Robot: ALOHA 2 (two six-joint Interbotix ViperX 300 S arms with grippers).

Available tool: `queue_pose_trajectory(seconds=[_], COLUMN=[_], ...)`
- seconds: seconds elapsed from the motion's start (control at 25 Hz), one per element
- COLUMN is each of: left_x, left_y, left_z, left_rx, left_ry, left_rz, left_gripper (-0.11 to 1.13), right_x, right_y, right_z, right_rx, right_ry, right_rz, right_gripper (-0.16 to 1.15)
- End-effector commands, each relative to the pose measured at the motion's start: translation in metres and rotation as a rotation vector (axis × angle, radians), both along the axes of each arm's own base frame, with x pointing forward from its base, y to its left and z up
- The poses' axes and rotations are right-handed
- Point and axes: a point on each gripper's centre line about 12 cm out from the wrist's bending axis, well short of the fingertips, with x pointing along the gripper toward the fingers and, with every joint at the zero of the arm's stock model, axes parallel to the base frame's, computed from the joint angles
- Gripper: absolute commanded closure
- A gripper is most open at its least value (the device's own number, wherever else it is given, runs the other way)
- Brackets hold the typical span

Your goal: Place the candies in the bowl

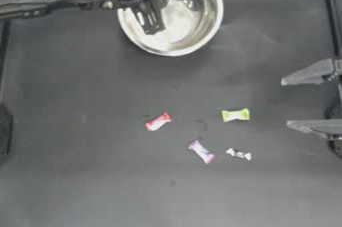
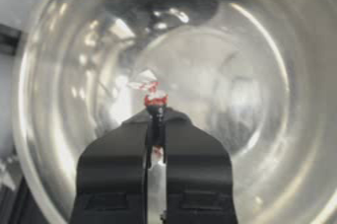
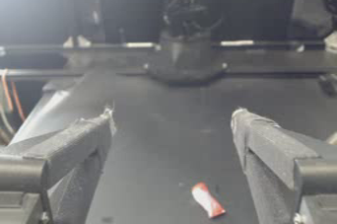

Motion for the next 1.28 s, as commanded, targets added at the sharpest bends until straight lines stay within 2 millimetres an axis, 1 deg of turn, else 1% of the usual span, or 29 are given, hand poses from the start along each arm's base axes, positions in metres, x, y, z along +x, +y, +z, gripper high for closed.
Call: queue_pose_trajectory(seconds=[0.04,0.16,0.24,0.28,0.32,0.36,0.4,0.52,0.56,0.6,0.72,0.76,0.88,0.96,1.12,1.2,1.28], left_x=[0.008,0.011,0.013,0.013,0.013,0.012,0.012,0.011,0.012,0.012,0.014,0.013,0.011,0.009,0.007,0.001,-0.010], left_y=[0.014,0.023,0.026,0.026,0.026,0.025,0.024,0.025,0.025,0.026,0.027,0.026,0.016,0.001,-0.049,-0.074,-0.098], left_z=[0.016,0.006,0.003,0.003,0.003,0.003,0.003,0.002,0.003,0.003,0.010,0.015,0.042,0.062,0.099,0.118,0.135], left_rx=[0.031,0.027,0.026,0.027,0.027,0.024,0.024,0.024,0.028,0.029,0.040,0.045,0.071,0.081,0.089,0.094,0.093], left_ry=[-0.044,-0.029,-0.027,-0.027,-0.024,-0.021,-0.015,-0.010,-0.011,-0.012,-0.030,-0.037,-0.084,-0.120,-0.190,-0.227,-0.278], left_rz=[0.006,0.014,0.016,0.015,0.015,0.017,0.015,0.013,0.011,0.011,0.009,0.008,-0.007,-0.027,-0.116,-0.159,-0.197], left_gripper=[0.77,0.76,0.74,0.71,0.66,0.58,0.46,0.01,-0.06,-0.08,0.07,0.10,0.08,0.08,0.08,0.08,0.09], right_x=[0.002,0.002,0.002,0.002,0.002,0.002,0.002,0.002,0.002,0.002,0.002,0.002,0.002,0.001,0.001,0.001,0.001], right_y=[0.000,0.000,0.000,0.000,0.000,0.000,0.000,0.000,0.000,0.000,0.000,0.000,-0.001,-0.002,-0.003,-0.003,-0.003], right_z=[0.003,0.003,0.003,0.003,0.002,0.003,0.002,0.002,0.001,0.001,0.000,0.000,0.001,0.002,0.002,0.002,0.002], right_rx=[0.001,0.001,0.003,0.003,0.003,0.003,0.003,0.003,0.003,0.003,0.003,0.001,0.003,0.003,0.003,0.003,0.004], right_ry=[-0.009,-0.008,-0.009,-0.008,-0.008,-0.008,-0.006,-0.005,-0.005,-0.005,-0.005,-0.005,-0.008,-0.009,-0.011,-0.009,-0.009], right_rz=[0.001,0.001,0.000,0.000,-0.001,-0.001,0.000,0.000,-0.001,-0.001,0.000,0.000,-0.005,-0.009,-0.014,-0.014,-0.016], right_gripper=[-0.02,-0.02,-0.02,-0.02,-0.02,-0.02,-0.02,-0.02,-0.02,-0.02,-0.02,-0.02,-0.02,-0.02,-0.02,-0.02,-0.02])
